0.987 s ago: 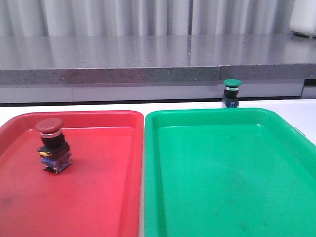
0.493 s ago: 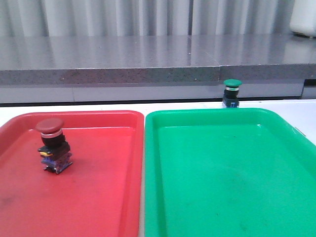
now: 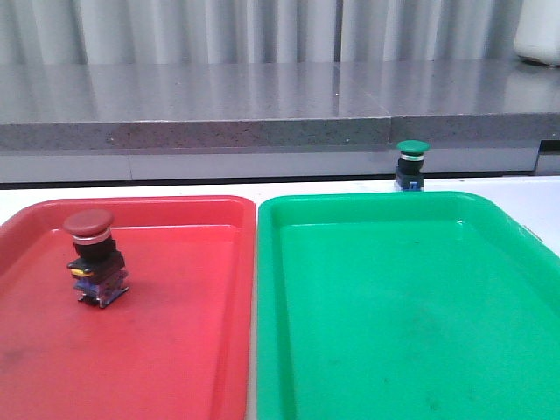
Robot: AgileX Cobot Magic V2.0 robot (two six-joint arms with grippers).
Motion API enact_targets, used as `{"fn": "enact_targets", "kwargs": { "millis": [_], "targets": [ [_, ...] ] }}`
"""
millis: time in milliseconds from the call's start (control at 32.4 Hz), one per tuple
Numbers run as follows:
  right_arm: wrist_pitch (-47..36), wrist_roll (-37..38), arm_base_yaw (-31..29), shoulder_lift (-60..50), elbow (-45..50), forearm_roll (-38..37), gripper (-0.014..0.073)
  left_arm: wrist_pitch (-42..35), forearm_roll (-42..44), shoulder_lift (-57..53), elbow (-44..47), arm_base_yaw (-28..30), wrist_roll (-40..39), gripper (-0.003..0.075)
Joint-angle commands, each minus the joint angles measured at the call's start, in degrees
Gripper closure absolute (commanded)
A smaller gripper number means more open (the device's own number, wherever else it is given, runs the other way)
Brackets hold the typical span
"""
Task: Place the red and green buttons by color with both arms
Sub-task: 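Raise the left gripper away from the red tray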
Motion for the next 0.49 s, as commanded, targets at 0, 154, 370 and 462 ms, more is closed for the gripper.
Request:
{"fn": "enact_targets", "kwargs": {
  "millis": [0, 154, 370, 462],
  "targets": [
    [-8.3, -0.3, -0.2, 6.9, -2.3, 0.0, -0.0010, -4.5, 0.9, 0.4, -1.5, -0.3, -0.5, 0.0740],
    [-12.6, -0.3, -0.2, 23.7, -7.2, 0.0, -0.0010, -4.5, 0.9, 0.4, -1.5, -0.3, -0.5, 0.0740],
    [-12.3, -0.3, 4.4, 44.4, -19.8, 0.3, -0.0010, -4.5, 0.9, 0.4, -1.5, -0.3, -0.5, 0.0740],
    [-9.5, 0.4, 7.8, 53.6, -27.1, 0.9, -0.0010, -4.5, 0.9, 0.4, -1.5, -0.3, -0.5, 0.0740]
  ]
}}
